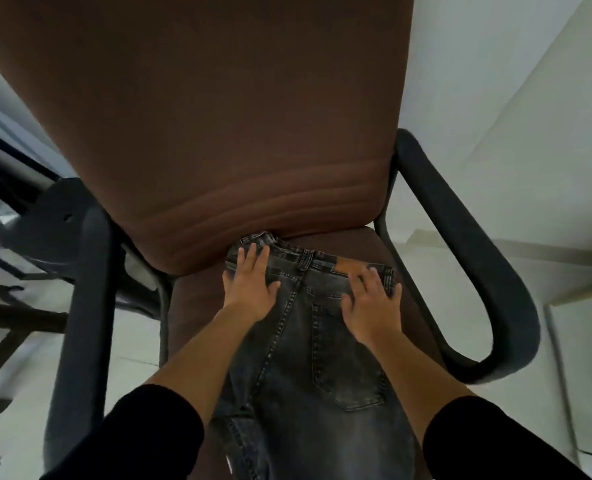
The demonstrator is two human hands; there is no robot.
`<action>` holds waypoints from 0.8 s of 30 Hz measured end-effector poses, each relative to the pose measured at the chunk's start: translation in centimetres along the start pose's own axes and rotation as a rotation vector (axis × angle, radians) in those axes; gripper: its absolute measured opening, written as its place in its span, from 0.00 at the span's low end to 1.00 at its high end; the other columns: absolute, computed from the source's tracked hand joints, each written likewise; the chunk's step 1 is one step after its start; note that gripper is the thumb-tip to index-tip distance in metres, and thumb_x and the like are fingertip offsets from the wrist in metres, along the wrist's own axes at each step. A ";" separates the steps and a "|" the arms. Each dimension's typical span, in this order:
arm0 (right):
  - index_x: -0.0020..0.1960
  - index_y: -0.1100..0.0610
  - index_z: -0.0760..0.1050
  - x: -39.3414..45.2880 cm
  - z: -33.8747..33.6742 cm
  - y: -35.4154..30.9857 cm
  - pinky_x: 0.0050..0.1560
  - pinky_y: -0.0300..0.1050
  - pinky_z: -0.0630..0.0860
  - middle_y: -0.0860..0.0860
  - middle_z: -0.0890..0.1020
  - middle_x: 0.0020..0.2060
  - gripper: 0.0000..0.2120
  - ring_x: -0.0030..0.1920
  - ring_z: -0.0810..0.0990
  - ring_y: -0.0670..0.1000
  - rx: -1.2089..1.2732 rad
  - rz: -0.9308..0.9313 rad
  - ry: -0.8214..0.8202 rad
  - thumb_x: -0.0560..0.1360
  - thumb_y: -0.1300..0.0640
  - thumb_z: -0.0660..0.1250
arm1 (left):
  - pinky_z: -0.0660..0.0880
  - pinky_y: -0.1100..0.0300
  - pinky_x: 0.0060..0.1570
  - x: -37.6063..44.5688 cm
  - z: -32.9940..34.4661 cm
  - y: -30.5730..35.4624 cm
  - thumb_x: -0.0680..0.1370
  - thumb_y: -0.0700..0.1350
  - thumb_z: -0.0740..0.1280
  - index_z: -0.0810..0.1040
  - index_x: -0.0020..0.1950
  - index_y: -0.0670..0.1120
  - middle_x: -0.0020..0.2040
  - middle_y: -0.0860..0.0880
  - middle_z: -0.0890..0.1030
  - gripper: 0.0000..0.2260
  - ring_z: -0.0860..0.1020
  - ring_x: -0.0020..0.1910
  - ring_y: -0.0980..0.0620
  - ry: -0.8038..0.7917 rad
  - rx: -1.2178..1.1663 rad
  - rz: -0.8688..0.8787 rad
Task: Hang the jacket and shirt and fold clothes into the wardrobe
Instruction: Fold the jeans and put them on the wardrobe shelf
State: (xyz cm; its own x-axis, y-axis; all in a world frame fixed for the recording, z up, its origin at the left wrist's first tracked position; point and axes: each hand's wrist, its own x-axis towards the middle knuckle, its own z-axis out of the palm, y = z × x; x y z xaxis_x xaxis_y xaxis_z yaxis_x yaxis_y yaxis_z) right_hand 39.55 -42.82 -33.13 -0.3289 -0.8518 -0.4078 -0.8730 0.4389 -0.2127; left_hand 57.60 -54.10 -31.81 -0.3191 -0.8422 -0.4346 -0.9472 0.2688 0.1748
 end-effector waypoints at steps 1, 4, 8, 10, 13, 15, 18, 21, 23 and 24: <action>0.77 0.51 0.48 1.1 0.6 0.2 0.72 0.64 0.41 0.49 0.47 0.77 0.26 0.77 0.41 0.50 0.001 0.007 -0.003 0.81 0.48 0.47 | 0.50 0.41 0.72 1.2 0.7 -0.2 0.81 0.53 0.56 0.41 0.77 0.51 0.78 0.50 0.39 0.31 0.38 0.76 0.48 -0.002 0.016 0.000; 0.77 0.52 0.48 4.1 1.8 0.6 0.72 0.66 0.40 0.49 0.46 0.78 0.26 0.77 0.40 0.50 0.001 0.028 -0.029 0.81 0.49 0.47 | 0.49 0.41 0.73 4.3 2.2 -0.6 0.81 0.53 0.57 0.41 0.77 0.51 0.77 0.49 0.37 0.31 0.37 0.76 0.48 0.006 0.073 -0.008; 0.78 0.51 0.46 7.0 2.9 1.1 0.71 0.68 0.41 0.48 0.43 0.77 0.27 0.77 0.38 0.51 -0.013 0.098 -0.067 0.81 0.48 0.48 | 0.49 0.41 0.73 7.3 3.4 -0.8 0.81 0.50 0.57 0.41 0.77 0.50 0.77 0.49 0.38 0.32 0.38 0.76 0.47 0.065 0.082 -0.042; 0.77 0.49 0.45 7.9 3.2 1.5 0.70 0.70 0.43 0.48 0.42 0.77 0.28 0.76 0.38 0.51 0.006 0.152 -0.086 0.80 0.48 0.50 | 0.50 0.41 0.72 8.2 4.0 -0.7 0.81 0.47 0.57 0.41 0.77 0.48 0.78 0.49 0.42 0.31 0.40 0.76 0.47 0.127 0.067 -0.048; 0.77 0.48 0.44 8.2 3.7 1.9 0.68 0.73 0.47 0.49 0.41 0.77 0.30 0.76 0.36 0.52 0.040 0.225 -0.101 0.80 0.49 0.54 | 0.53 0.40 0.71 8.7 4.7 -0.7 0.80 0.42 0.59 0.46 0.77 0.46 0.77 0.47 0.51 0.30 0.47 0.76 0.46 0.239 0.074 -0.056; 0.77 0.48 0.43 8.1 4.0 1.9 0.67 0.73 0.49 0.51 0.41 0.77 0.30 0.75 0.34 0.57 0.022 0.264 -0.085 0.80 0.49 0.54 | 0.55 0.42 0.70 9.0 4.5 -0.8 0.79 0.42 0.59 0.50 0.76 0.44 0.75 0.46 0.56 0.28 0.51 0.75 0.44 0.274 0.117 -0.051; 0.77 0.48 0.43 8.0 4.1 1.7 0.69 0.70 0.53 0.52 0.40 0.77 0.30 0.74 0.37 0.67 0.041 0.339 -0.090 0.80 0.47 0.53 | 0.60 0.45 0.67 9.7 3.9 -1.0 0.79 0.40 0.58 0.62 0.73 0.44 0.69 0.43 0.64 0.21 0.60 0.69 0.41 0.302 0.159 -0.038; 0.77 0.49 0.45 7.9 4.0 1.9 0.69 0.63 0.58 0.54 0.44 0.77 0.29 0.74 0.47 0.68 0.034 0.339 -0.055 0.81 0.48 0.54 | 0.62 0.47 0.63 9.9 3.8 -1.1 0.79 0.41 0.60 0.73 0.64 0.43 0.63 0.43 0.68 0.13 0.65 0.63 0.42 0.308 0.186 -0.018; 0.76 0.51 0.51 7.5 3.8 2.4 0.68 0.58 0.62 0.57 0.49 0.75 0.29 0.71 0.57 0.66 0.086 0.343 0.058 0.79 0.53 0.60 | 0.61 0.47 0.64 9.6 3.9 -1.5 0.79 0.43 0.61 0.75 0.62 0.45 0.62 0.44 0.69 0.13 0.65 0.63 0.43 0.330 0.170 -0.007; 0.76 0.52 0.53 7.3 3.8 2.8 0.67 0.56 0.64 0.58 0.52 0.74 0.30 0.69 0.61 0.64 0.146 0.354 0.119 0.78 0.57 0.62 | 0.59 0.47 0.65 9.3 3.8 -1.7 0.79 0.44 0.61 0.76 0.62 0.45 0.62 0.45 0.70 0.13 0.65 0.64 0.43 0.345 0.154 0.000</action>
State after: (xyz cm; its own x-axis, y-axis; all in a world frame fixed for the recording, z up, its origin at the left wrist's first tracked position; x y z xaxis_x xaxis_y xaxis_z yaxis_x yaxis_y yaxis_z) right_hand 36.10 -46.71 -40.01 -0.6470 -0.6639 -0.3751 -0.6405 0.7400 -0.2052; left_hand 56.13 -60.57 -39.53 -0.3147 -0.9431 -0.1071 -0.9491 0.3136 0.0283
